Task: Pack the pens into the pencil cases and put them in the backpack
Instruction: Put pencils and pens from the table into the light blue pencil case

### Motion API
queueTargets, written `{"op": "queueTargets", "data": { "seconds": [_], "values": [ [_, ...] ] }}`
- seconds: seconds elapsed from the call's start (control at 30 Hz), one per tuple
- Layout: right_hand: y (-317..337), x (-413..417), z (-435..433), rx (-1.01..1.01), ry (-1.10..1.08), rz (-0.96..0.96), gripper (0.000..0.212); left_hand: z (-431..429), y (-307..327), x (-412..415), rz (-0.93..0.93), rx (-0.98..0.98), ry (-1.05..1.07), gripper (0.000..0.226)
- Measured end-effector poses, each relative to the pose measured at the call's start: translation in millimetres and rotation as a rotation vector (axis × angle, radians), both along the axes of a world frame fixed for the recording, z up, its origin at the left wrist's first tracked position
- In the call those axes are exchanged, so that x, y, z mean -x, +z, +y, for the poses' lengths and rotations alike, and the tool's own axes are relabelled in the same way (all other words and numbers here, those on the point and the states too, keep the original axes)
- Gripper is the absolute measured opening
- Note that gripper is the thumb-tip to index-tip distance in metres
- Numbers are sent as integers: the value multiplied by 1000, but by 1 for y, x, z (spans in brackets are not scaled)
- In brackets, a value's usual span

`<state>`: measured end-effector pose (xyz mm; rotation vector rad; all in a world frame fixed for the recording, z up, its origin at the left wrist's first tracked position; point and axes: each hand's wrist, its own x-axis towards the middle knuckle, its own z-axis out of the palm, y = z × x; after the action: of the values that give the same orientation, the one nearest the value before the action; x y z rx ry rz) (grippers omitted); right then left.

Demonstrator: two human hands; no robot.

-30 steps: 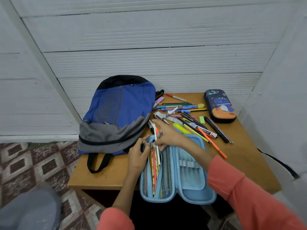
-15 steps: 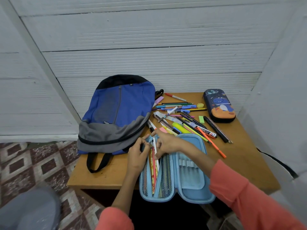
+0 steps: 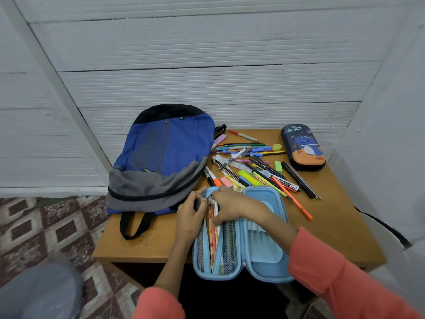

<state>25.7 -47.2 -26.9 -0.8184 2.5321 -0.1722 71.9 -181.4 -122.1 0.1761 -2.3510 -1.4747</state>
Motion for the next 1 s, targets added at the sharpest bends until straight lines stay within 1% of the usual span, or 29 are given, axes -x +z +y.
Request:
{"op": "queueTargets", "data": {
  "seconds": [0.1,0.17,0.43,0.57,0.8,1.0],
  "values": [
    [-3,0,2,82,-56,84,43,0,-1,-1,1,-16,-1,17],
    [-6,1,5,116,-82,122,38,0,0,-1,1,-16,0,18],
    [-13,-3,9,171,-139,112,55,1,1,-1,-20,-3,0,18],
    [-15,-5,8,167,-132,72,61,1,0,-1,-13,-13,-5,18],
    [-17,2,8,209,-186,-44,71,0,2,-2,-19,11,-5,18],
    [-13,3,10,252,-202,-84,74,2,3,-1,-16,14,-1,18]
  ]
}}
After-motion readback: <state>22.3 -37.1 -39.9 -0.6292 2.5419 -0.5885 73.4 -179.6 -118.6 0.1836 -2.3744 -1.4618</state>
